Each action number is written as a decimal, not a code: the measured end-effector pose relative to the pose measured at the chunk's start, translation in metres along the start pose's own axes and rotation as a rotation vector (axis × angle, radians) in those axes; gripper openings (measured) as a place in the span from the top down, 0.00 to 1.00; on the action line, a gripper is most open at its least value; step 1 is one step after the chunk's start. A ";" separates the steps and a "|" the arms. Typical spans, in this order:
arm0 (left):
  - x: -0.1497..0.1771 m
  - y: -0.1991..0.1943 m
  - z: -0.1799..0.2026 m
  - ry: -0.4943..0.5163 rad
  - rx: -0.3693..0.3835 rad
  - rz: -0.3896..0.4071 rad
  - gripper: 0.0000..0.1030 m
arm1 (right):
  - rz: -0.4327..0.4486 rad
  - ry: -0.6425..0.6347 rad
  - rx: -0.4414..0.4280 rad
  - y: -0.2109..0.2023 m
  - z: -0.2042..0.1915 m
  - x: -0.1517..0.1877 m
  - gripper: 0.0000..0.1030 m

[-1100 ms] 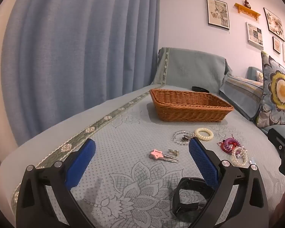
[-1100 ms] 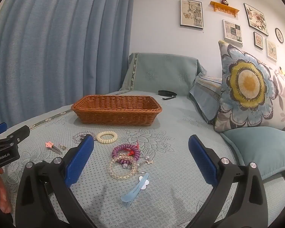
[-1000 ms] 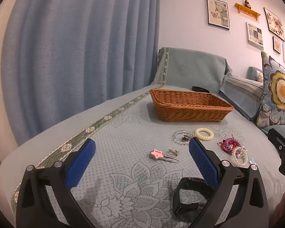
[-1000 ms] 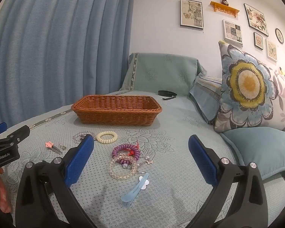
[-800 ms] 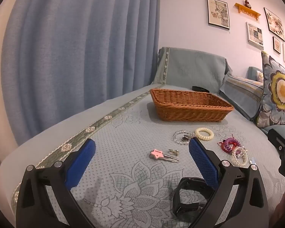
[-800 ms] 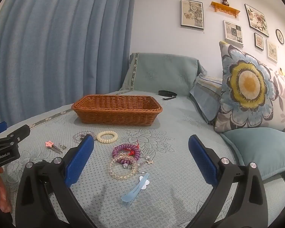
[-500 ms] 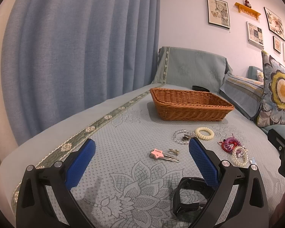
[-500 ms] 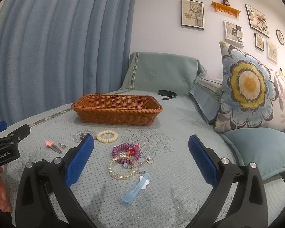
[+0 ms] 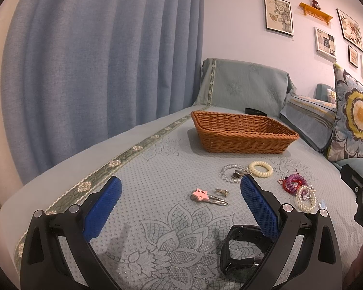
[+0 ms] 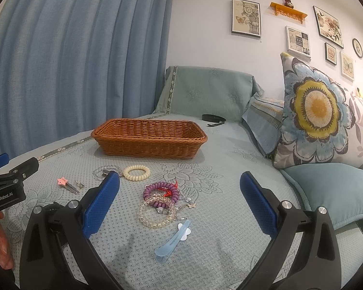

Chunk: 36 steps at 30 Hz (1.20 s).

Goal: Organize jewelry

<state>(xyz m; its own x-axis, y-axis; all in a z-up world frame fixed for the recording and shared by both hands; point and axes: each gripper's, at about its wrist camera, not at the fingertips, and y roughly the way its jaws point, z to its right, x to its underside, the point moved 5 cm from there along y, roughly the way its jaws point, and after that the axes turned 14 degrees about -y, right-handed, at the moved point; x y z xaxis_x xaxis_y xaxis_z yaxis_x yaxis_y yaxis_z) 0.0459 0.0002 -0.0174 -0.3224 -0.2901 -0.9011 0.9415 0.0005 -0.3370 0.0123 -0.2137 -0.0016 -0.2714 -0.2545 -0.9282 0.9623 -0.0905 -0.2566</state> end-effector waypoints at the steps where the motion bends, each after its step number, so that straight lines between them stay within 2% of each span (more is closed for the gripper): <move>1: 0.000 0.000 0.000 0.000 0.000 0.000 0.07 | 0.001 -0.005 0.002 0.000 0.000 0.000 0.08; 17: 0.005 0.006 -0.011 -0.016 0.008 -0.014 0.07 | 0.000 -0.021 0.012 0.002 0.000 0.000 0.08; 21: 0.005 0.011 -0.025 -0.066 0.061 -0.122 0.07 | -0.022 -0.006 0.014 0.004 0.007 0.004 0.08; 25: 0.009 0.021 -0.032 -0.044 0.084 -0.253 0.09 | -0.050 -0.033 0.014 0.007 0.009 0.004 0.08; 27: 0.011 0.022 -0.030 -0.023 0.121 -0.315 0.12 | -0.098 -0.035 -0.015 0.008 0.008 0.008 0.08; 29: 0.014 0.022 -0.024 0.007 0.143 -0.356 0.20 | -0.134 -0.023 -0.043 0.006 0.009 0.014 0.12; 31: 0.018 0.022 -0.018 0.025 0.184 -0.414 0.23 | -0.180 -0.007 -0.090 0.003 0.010 0.024 0.21; 33: 0.021 0.023 -0.012 -0.001 0.221 -0.473 0.26 | -0.239 0.010 -0.134 -0.002 0.014 0.035 0.26; 35: 0.027 0.029 -0.007 -0.032 0.273 -0.549 0.36 | -0.300 0.034 -0.181 -0.003 0.017 0.044 0.29; 36: 0.030 0.033 -0.005 -0.048 0.295 -0.587 0.37 | -0.329 0.055 -0.211 -0.002 0.018 0.049 0.34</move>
<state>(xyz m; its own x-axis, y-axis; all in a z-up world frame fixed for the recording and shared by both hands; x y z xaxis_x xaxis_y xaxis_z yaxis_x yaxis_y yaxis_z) 0.0665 -0.0038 -0.0570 -0.7923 -0.2046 -0.5747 0.6001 -0.4313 -0.6737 -0.0030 -0.2436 -0.0413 -0.5700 -0.1927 -0.7988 0.8083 0.0432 -0.5872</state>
